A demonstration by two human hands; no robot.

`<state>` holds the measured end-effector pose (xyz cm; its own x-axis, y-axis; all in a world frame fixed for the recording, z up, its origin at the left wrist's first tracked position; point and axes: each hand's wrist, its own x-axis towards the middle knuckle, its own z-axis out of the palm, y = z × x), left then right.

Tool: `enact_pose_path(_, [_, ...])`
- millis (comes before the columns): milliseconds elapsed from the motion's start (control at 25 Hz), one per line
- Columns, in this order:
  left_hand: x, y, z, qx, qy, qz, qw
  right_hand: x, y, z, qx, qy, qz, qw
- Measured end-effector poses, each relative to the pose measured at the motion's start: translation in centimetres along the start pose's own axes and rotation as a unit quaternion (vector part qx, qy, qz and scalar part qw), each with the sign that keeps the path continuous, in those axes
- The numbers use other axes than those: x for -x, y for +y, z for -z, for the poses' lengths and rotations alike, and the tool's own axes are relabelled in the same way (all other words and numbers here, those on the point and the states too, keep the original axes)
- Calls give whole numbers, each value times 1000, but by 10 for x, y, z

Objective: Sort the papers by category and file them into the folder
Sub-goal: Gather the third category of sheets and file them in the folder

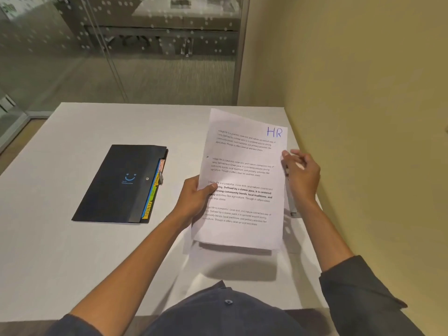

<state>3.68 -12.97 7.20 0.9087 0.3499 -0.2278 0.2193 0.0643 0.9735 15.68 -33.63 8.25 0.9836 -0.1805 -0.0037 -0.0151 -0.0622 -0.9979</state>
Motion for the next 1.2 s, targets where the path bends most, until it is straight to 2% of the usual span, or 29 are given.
enact_pose_path(120, [6,-4,1,-7,-18,-11,1000,-12,-16,-1,38,36,59,997])
enact_pose_path(360, [13,-8,8,47,-18,16,999,-13,-31,-3,-9,1,73,997])
enact_pose_path(560, [14,-12,10,70,-9,39,997,-7,-30,-12,62,-8,139,988])
enact_pose_path(680, [15,-13,11,82,-4,44,996,-7,-21,-13,169,-9,229,958])
enact_pose_path(840, [14,-13,10,92,-1,48,995,-2,-15,-15,293,31,342,892])
enact_pose_path(920, [13,-13,10,89,0,47,995,-1,-13,-17,307,7,400,864])
enact_pose_path(960, [12,-13,10,87,0,46,995,0,-12,-18,291,-31,411,863])
enact_pose_path(1000, [12,-13,10,84,-1,45,995,4,-13,-20,254,-76,394,880])
enact_pose_path(1080, [12,-13,10,73,-3,45,996,12,-18,-23,153,-138,289,935])
enact_pose_path(1200, [13,-13,11,62,-2,44,997,11,-30,-27,5,-119,152,981])
